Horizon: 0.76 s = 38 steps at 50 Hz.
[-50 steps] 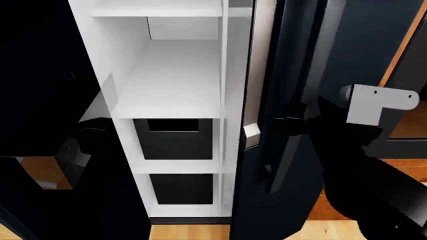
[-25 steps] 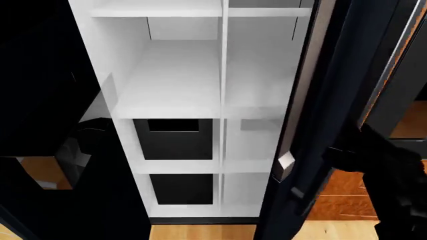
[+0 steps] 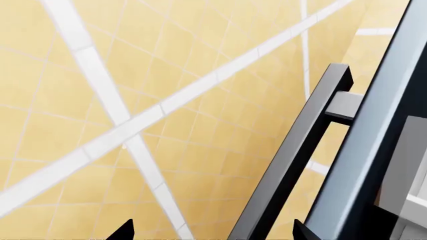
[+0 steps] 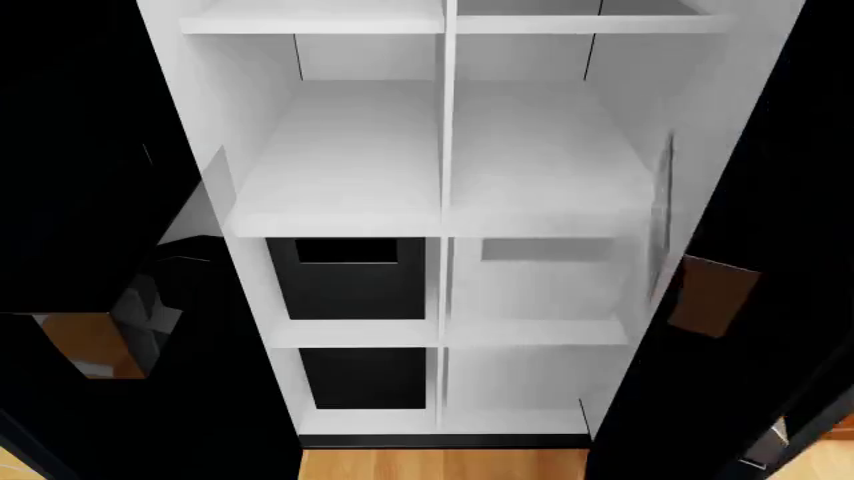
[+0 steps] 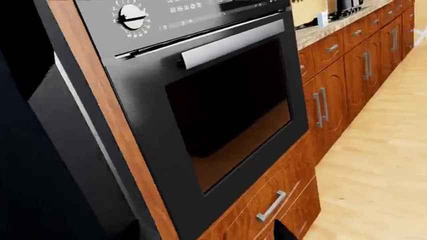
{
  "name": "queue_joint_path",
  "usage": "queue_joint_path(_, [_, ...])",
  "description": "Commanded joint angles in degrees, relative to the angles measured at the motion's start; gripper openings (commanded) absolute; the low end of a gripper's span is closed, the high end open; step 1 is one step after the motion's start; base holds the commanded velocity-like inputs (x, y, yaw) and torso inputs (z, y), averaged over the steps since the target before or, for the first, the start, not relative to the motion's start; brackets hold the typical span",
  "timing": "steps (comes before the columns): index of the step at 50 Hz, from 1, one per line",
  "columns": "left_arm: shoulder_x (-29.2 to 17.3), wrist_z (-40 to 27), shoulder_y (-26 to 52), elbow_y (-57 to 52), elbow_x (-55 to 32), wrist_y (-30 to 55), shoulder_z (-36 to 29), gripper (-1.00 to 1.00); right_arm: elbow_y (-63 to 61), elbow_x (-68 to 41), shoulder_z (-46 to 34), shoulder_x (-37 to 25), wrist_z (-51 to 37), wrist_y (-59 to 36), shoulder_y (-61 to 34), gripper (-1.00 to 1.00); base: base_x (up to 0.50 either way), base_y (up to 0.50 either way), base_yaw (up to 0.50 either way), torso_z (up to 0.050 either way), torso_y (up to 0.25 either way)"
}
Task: Open the fridge door
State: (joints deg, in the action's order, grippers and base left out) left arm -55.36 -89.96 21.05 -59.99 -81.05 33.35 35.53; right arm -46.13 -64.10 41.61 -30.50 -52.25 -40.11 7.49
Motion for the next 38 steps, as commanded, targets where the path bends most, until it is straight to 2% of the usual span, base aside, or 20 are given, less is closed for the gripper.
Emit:
queue_joint_path(1, [-1.66, 0.00, -3.60, 0.00, 1.51, -3.96, -0.31, 1.00, 7.92, 4.13, 14.76, 3.30, -6.08, -2.41, 6.80, 1.00, 0.00, 0.00, 0.00, 0.000, 0.000])
queue_joint_path(11, [-1.90, 0.00, -4.44, 0.00, 1.82, -4.62, -0.17, 1.00, 5.92, 1.10, 23.80, 5.14, -7.73, -1.95, 10.87, 1.00, 0.00, 0.00, 0.00, 0.000, 0.000])
queue_joint_path(21, [-0.80, 0.00, -1.85, 0.00, 1.32, -2.45, -0.91, 1.00, 4.49, 0.19, 22.89, 3.76, -9.32, -2.73, 9.58, 1.00, 0.00, 0.00, 0.00, 0.000, 0.000])
queue_joint_path(38, [-1.97, 0.01, -5.21, 0.00, 2.33, -5.47, -0.45, 1.00, 3.76, -0.28, 21.75, 2.97, -10.04, -3.31, 8.66, 1.00, 0.00, 0.00, 0.00, 0.000, 0.000])
